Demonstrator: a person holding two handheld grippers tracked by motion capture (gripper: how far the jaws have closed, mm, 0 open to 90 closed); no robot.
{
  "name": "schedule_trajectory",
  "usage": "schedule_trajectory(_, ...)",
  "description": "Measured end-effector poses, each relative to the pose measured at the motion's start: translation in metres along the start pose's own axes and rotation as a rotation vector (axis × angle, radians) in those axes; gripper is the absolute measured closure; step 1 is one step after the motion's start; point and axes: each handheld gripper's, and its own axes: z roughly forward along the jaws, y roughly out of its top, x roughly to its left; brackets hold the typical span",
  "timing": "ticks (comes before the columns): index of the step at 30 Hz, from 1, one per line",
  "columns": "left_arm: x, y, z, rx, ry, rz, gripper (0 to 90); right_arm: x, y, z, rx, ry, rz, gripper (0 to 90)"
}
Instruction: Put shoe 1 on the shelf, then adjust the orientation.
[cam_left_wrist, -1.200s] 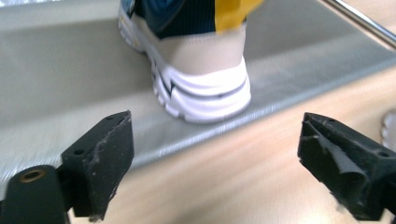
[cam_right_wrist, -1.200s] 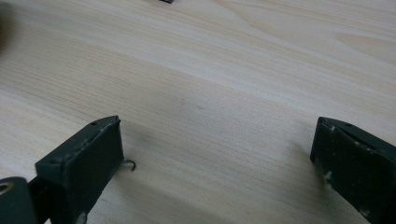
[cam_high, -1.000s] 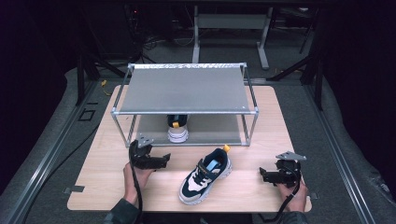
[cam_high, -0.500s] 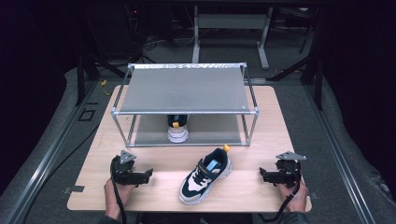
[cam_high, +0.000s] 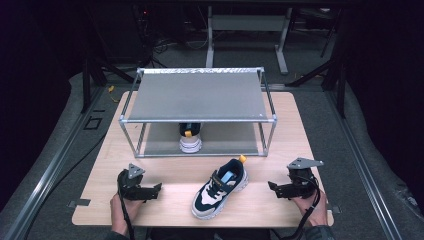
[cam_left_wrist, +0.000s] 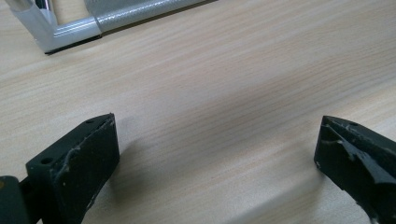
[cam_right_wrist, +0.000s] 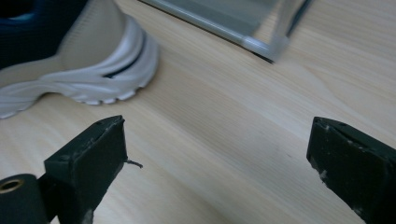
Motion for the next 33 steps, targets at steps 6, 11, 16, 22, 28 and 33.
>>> schedule_trajectory(6, 0.000, 0.000, 0.000, -0.001, 0.001, -0.002, 0.0, 0.028, 0.022, -0.006, -0.052, 0.163, -0.107, 8.1)
schedule_trajectory(11, -0.001, 0.000, 0.000, -0.001, 0.004, -0.006, 0.1, 0.057, 0.045, -0.008, -0.033, 0.230, -0.216, 12.6)
schedule_trajectory(16, -0.001, -0.001, 0.000, -0.003, 0.007, -0.007, 0.2, 0.078, 0.067, -0.002, 0.043, 0.240, -0.306, 14.0)
schedule_trajectory(22, -0.001, -0.001, 0.000, -0.003, 0.006, -0.006, 0.2, 0.098, 0.082, 0.015, 0.119, 0.280, -0.406, 18.3)
schedule_trajectory(28, -0.001, -0.001, 0.000, -0.003, 0.007, -0.007, 0.2, 0.107, 0.087, 0.030, 0.189, 0.315, -0.494, 29.8)
schedule_trajectory(33, -0.002, -0.001, -0.001, -0.001, 0.001, 0.002, 0.2, 0.109, 0.087, 0.046, 0.256, 0.327, -0.535, 37.7)
